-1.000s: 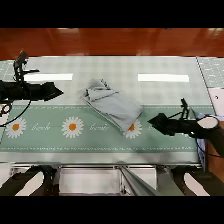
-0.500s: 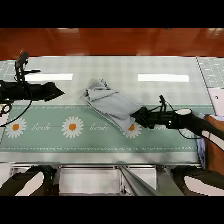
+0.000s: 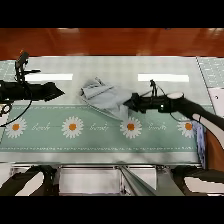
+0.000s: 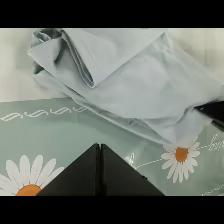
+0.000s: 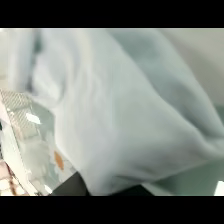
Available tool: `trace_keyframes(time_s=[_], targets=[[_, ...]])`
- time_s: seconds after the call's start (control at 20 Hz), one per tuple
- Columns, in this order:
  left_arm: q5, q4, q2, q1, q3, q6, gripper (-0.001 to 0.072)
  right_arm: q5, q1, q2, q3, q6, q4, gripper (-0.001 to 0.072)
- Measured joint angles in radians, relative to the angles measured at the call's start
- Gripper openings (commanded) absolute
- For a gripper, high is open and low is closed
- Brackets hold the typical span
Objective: Fold the shirts.
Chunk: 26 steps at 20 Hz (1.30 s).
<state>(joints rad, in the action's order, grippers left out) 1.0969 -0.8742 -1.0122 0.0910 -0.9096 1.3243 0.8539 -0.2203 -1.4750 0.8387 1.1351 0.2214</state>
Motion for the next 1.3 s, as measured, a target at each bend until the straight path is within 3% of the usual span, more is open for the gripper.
trace_keyframes(time_s=[0.4, 0.6, 0.9, 1.3], targets=[[0.000, 0.000, 0.000, 0.000, 0.000, 0.000, 0.0027, 0.282, 0.017, -0.004, 0.726, 0.348, 0.483, 0.0031], [0.002, 0.000, 0.000, 0.000, 0.000, 0.000, 0.0027, 0.467, 0.122, -0.002, 1.029, 0.465, 0.638, 0.0031], [0.007, 0.000, 0.000, 0.000, 0.000, 0.000, 0.0027, 0.690, 0.428, 0.076, 1.186, 0.517, 0.700, 0.0030], [0.007, 0.009, 0.003, 0.018, 0.000, -0.001, 0.0027, 0.935, 0.894, 0.169, 1.168, 0.481, 0.722, 0.0029]])
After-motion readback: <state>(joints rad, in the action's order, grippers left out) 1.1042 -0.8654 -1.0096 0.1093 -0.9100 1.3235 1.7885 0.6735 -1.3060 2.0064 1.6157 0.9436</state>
